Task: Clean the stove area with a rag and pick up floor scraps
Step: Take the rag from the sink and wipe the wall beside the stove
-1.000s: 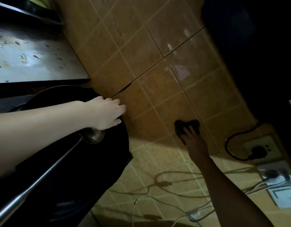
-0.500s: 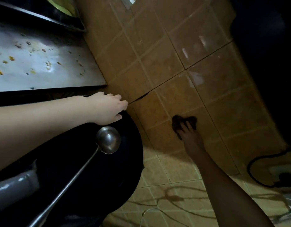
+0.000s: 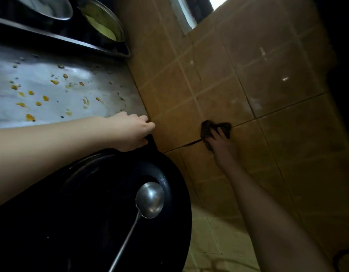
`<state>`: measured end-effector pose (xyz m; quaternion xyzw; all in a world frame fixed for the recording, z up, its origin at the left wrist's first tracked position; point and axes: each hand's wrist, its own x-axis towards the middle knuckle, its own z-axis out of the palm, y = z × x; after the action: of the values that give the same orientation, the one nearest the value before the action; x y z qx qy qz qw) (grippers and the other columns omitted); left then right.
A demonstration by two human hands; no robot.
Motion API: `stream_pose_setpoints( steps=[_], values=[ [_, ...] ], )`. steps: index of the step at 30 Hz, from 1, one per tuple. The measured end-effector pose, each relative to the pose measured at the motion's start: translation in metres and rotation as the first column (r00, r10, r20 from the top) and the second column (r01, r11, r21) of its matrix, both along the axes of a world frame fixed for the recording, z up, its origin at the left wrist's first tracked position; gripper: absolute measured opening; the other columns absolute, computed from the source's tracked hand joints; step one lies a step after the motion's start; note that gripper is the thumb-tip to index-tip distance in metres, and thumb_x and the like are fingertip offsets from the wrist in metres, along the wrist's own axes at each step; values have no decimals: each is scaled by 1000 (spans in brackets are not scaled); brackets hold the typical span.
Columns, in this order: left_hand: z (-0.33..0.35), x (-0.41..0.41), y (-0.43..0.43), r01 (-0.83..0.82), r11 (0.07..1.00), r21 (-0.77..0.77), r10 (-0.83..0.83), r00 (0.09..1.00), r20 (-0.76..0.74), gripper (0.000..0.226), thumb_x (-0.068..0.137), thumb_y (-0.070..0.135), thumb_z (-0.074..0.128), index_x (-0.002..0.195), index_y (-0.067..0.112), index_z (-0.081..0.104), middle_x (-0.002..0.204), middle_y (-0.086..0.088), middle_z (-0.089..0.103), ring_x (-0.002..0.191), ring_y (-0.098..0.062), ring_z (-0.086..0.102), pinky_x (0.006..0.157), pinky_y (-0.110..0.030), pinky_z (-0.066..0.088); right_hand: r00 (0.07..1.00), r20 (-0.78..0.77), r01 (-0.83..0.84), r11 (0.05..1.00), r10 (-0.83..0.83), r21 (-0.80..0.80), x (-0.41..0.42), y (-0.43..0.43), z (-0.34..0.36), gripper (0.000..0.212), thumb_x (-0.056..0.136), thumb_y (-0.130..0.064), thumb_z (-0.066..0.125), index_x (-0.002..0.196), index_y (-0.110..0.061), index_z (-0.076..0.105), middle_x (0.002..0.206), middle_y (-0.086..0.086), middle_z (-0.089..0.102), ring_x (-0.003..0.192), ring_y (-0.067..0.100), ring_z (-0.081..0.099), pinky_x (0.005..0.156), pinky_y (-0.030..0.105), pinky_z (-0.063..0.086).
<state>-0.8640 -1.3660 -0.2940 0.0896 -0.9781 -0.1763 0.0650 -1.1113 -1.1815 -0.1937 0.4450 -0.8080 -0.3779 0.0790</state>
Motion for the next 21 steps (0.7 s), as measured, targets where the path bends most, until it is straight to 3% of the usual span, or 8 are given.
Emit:
stream_pose_setpoints(
  steps=[9, 21],
  values=[
    [-6, -7, -56, -3, 1000, 2, 3, 1000, 30, 36, 97, 43, 36, 122, 18, 39, 117, -7, 47, 105, -28, 54, 72, -32, 33, 1000, 4, -6, 999, 6, -34, -10, -99, 1, 38, 97, -7, 42, 130, -25, 49, 158, 1, 18, 146, 23, 11, 100, 41, 40],
    [-2, -16, -46, 47, 998, 49, -47, 999, 1, 35, 96, 41, 38, 121, 17, 42, 115, -8, 48, 105, -29, 54, 77, -36, 38, 999, 16, -32, 997, 33, -77, -10, -91, 5, 35, 96, -9, 44, 127, -22, 52, 156, 4, 25, 146, 23, 14, 103, 44, 35]
  ],
)
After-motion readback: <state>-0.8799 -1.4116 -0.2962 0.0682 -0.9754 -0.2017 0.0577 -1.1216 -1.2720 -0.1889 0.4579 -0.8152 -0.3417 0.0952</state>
